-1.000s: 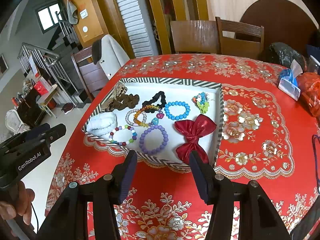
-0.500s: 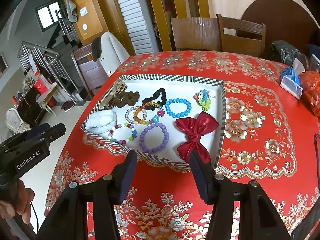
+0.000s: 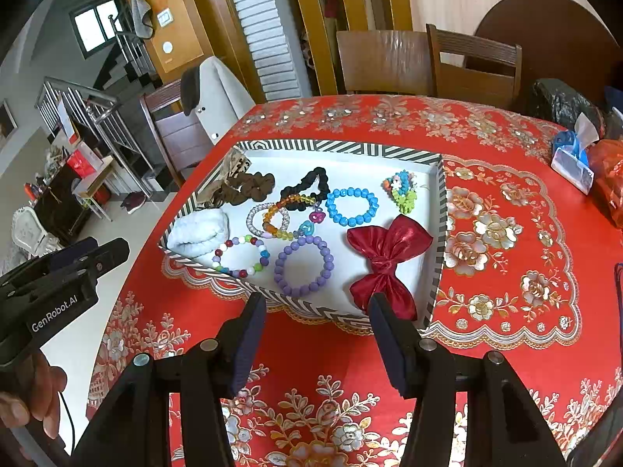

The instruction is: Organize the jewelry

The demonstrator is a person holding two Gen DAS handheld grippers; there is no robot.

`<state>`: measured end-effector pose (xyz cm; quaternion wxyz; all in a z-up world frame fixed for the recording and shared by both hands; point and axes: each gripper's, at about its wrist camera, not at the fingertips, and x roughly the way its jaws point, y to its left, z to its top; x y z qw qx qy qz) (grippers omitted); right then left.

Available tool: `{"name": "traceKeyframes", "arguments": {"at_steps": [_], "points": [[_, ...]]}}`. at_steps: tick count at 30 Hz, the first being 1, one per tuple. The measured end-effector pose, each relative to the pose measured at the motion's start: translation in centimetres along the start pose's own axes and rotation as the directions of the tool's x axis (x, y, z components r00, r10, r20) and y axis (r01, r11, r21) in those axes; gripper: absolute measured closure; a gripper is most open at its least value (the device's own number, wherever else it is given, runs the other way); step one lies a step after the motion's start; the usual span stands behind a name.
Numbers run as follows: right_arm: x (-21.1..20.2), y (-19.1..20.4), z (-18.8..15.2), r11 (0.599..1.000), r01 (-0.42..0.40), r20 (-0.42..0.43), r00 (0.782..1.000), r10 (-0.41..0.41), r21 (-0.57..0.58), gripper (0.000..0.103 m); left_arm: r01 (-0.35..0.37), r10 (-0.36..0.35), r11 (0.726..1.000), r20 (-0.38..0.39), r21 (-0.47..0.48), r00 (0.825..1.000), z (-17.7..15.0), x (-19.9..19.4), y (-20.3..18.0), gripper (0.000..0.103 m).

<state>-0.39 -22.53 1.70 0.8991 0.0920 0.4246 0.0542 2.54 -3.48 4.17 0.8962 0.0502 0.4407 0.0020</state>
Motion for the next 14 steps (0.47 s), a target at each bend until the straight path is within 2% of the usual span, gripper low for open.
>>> {"name": "traceKeyframes", "arguments": {"at_steps": [9, 14], "points": [[0.27, -0.18, -0.07, 1.0, -0.002, -0.004, 1.0, 0.002, 0.002, 0.048, 0.001, -0.001, 1.0, -0.001, 0.004, 1.0, 0.02, 0.05, -0.16, 0.056], [0.15, -0.76, -0.39, 1.0, 0.003, -0.005, 1.0, -0.003, 0.0, 0.048, -0.009, 0.009, 1.0, 0.028, 0.026, 1.0, -0.13, -0.21, -0.58, 0.056]]}}
